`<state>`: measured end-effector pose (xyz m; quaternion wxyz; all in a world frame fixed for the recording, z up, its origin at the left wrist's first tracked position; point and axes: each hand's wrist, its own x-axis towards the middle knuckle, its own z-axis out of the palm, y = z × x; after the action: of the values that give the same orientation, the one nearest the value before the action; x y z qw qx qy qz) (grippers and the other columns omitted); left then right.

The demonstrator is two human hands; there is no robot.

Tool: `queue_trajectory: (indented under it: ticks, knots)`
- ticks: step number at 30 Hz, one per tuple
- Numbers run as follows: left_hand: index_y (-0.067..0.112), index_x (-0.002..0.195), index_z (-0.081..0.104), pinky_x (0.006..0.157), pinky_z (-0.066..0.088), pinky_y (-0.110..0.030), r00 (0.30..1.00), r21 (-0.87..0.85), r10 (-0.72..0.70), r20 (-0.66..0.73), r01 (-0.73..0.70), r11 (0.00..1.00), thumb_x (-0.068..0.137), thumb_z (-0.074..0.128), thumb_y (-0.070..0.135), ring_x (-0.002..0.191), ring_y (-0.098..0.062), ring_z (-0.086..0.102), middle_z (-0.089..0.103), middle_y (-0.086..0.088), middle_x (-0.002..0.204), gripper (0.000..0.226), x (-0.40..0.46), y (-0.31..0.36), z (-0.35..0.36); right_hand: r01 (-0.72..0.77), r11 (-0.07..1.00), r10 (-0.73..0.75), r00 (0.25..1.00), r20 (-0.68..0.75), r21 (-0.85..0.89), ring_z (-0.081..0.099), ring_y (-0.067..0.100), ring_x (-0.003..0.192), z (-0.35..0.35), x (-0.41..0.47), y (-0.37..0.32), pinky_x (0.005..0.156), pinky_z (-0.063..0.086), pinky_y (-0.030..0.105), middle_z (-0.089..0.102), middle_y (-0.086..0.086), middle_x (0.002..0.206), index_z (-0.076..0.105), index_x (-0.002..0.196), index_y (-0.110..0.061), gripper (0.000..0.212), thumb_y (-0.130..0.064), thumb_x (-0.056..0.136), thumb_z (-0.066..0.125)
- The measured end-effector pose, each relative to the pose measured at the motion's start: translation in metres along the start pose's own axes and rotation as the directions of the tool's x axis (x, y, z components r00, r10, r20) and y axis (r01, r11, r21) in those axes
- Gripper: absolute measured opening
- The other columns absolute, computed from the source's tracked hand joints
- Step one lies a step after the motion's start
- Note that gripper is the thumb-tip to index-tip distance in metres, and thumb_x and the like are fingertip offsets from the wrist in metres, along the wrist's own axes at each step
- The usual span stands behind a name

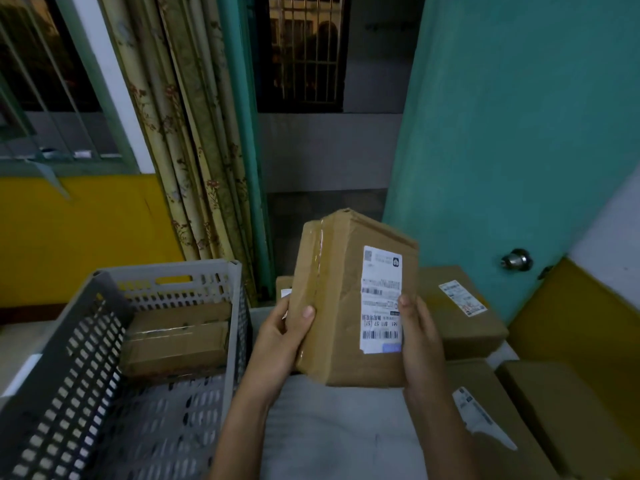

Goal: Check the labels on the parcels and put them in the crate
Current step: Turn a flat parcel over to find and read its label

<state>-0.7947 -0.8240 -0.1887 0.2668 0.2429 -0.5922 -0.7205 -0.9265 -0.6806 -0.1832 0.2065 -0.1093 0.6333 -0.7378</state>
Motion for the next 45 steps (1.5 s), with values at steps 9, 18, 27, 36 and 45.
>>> queue_trajectory:
  ticks: [9, 18, 27, 36, 45]
  knots:
    - [0.051, 0.128, 0.055, 0.088, 0.056, -0.025, 0.944, 0.337, 0.279, -0.174, -0.21, 0.918, 0.096, 0.059, 0.055, 0.106, 0.008, 0.065, 0.067, 0.031, 0.116, 0.033, 0.002, 0.001, 0.018, 0.305, 0.923, -0.223, 0.921, 0.319, -0.235, 0.05, -0.016, 0.122, 0.019, -0.016, -0.004, 0.091, 0.05, 0.014, 0.049, -0.04, 0.135, 0.029, 0.143, -0.065, 0.074, -0.061, 0.082, 0.069]
    - [0.059, 0.14, 0.041, 0.092, 0.051, -0.015, 0.982, 0.219, 0.162, 0.097, -0.18, 0.959, 0.085, 0.074, 0.037, 0.121, 0.006, 0.056, 0.053, 0.026, 0.13, 0.068, -0.007, 0.0, 0.013, 0.122, 0.992, -0.113, 0.96, 0.255, -0.016, 0.071, 0.002, 0.097, 0.012, -0.015, -0.007, 0.074, 0.058, 0.02, 0.074, -0.022, 0.107, 0.056, 0.123, -0.046, 0.048, -0.03, 0.083, 0.077]
    - [0.045, 0.132, 0.057, 0.095, 0.05, -0.015, 0.994, 0.392, 0.1, -0.05, -0.073, 0.917, 0.093, 0.057, 0.061, 0.107, 0.01, 0.059, 0.06, 0.01, 0.126, 0.042, 0.002, -0.001, 0.021, 0.1, 0.969, -0.078, 0.991, 0.104, -0.226, 0.07, 0.01, 0.099, 0.011, -0.008, 0.001, 0.09, 0.057, 0.052, 0.07, -0.022, 0.104, 0.052, 0.099, -0.066, 0.022, -0.056, 0.088, 0.067]
    - [0.034, 0.099, 0.052, 0.068, 0.039, -0.012, 0.981, 0.409, 0.087, -0.175, -0.008, 0.913, 0.094, 0.057, 0.059, 0.091, 0.007, 0.056, 0.06, 0.021, 0.1, 0.025, 0.003, 0.013, 0.041, 0.103, 0.974, -0.112, 0.993, -0.031, -0.202, 0.065, 0.009, 0.098, 0.027, -0.016, -0.007, 0.088, 0.054, 0.041, 0.068, -0.012, 0.103, 0.054, 0.103, -0.034, 0.046, -0.071, 0.075, 0.055]
    - [0.033, 0.115, 0.063, 0.073, 0.052, -0.023, 0.979, 0.19, 0.046, -0.2, -0.007, 0.982, 0.089, 0.054, 0.065, 0.091, -0.002, 0.07, 0.071, 0.009, 0.109, 0.042, 0.006, 0.025, 0.021, 0.133, 0.968, -0.072, 0.96, 0.27, -0.212, 0.066, -0.006, 0.101, 0.014, -0.017, -0.003, 0.078, 0.057, 0.019, 0.066, -0.024, 0.118, 0.045, 0.143, -0.051, 0.054, -0.05, 0.09, 0.06]
